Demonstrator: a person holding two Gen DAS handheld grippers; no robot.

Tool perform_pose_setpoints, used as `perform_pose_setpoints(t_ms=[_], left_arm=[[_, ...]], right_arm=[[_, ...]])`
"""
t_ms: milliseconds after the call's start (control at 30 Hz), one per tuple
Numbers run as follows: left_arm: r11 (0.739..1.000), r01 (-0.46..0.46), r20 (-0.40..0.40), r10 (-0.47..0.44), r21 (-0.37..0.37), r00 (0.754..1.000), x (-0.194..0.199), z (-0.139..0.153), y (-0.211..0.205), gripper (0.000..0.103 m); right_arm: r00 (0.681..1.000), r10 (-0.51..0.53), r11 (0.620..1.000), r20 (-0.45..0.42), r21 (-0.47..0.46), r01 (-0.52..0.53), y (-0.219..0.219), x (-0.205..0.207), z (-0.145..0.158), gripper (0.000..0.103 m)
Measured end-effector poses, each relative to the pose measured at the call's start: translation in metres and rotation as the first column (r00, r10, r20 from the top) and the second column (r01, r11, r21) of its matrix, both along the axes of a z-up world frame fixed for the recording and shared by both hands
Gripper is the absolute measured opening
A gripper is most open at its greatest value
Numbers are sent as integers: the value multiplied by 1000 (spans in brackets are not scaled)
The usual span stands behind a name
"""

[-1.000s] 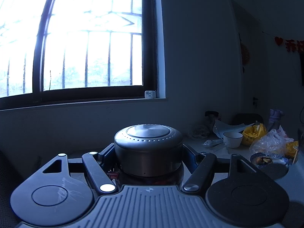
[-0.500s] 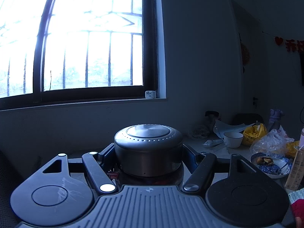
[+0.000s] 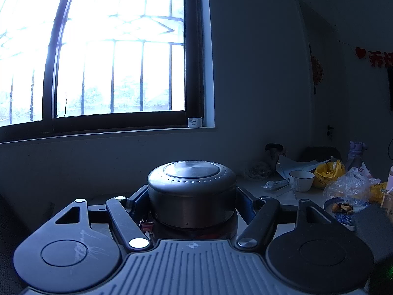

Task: Clean container
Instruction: 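Wipe the thermos base again with the tissue in the right gripper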

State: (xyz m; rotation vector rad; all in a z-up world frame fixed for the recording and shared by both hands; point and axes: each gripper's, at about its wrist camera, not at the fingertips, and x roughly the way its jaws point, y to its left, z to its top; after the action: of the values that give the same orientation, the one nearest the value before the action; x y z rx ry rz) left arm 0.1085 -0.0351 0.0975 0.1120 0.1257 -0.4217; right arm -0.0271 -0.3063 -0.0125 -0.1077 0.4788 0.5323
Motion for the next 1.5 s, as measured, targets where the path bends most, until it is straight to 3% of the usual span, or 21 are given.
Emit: perform_pose_setpoints(t_ms=[467,600,1100,1500], left_arm=[[1000,2,0,-2,-1,1000,-1,0,2,73],[1000,-1,-1,1,-2,1000,0,1,3,73],[1000,-3,-3,3,-6,1000,2,1,5,73],[1000,-1,0,1,-2,1000,2,0,4,73]], right_arm=[[978,-46,997,204,77,31,-15,-15,61,5],[973,-50,995,227,93,29,-17,-16,68,5],[998,-50,998,47,37,48,-15,15,8,5],[996,-13,999,-93,-40,10,-4,26,-39,5]])
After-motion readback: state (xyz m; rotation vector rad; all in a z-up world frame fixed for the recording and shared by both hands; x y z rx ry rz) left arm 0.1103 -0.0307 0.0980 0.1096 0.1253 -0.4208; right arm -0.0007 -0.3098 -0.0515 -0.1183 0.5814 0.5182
